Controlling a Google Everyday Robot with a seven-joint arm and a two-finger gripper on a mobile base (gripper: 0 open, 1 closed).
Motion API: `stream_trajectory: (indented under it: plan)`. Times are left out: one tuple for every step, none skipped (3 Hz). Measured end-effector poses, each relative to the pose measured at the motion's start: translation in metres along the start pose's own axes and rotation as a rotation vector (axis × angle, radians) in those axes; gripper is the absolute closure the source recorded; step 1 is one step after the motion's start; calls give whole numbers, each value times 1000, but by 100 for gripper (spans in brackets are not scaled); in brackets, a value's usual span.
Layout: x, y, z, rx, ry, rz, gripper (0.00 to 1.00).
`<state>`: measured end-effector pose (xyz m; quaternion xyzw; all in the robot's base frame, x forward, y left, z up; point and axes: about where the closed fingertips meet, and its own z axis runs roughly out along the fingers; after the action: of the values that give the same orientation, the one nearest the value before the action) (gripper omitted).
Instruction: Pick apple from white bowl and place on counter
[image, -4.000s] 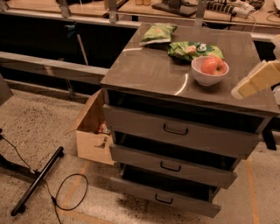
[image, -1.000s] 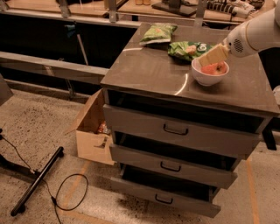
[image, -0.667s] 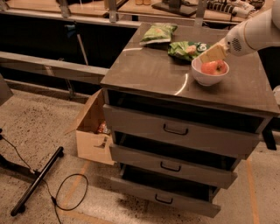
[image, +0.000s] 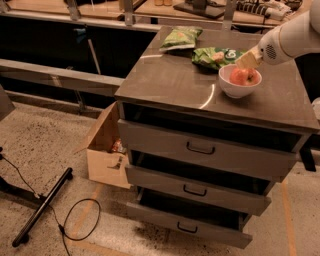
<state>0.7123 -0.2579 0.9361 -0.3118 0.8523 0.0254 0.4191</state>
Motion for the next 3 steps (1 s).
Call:
stream_trajectory:
  plan:
    - [4, 2, 2, -3, 20, 7, 36]
    - [7, 1, 4, 1, 27, 14, 14]
    - [8, -1, 5, 3, 30, 19, 15]
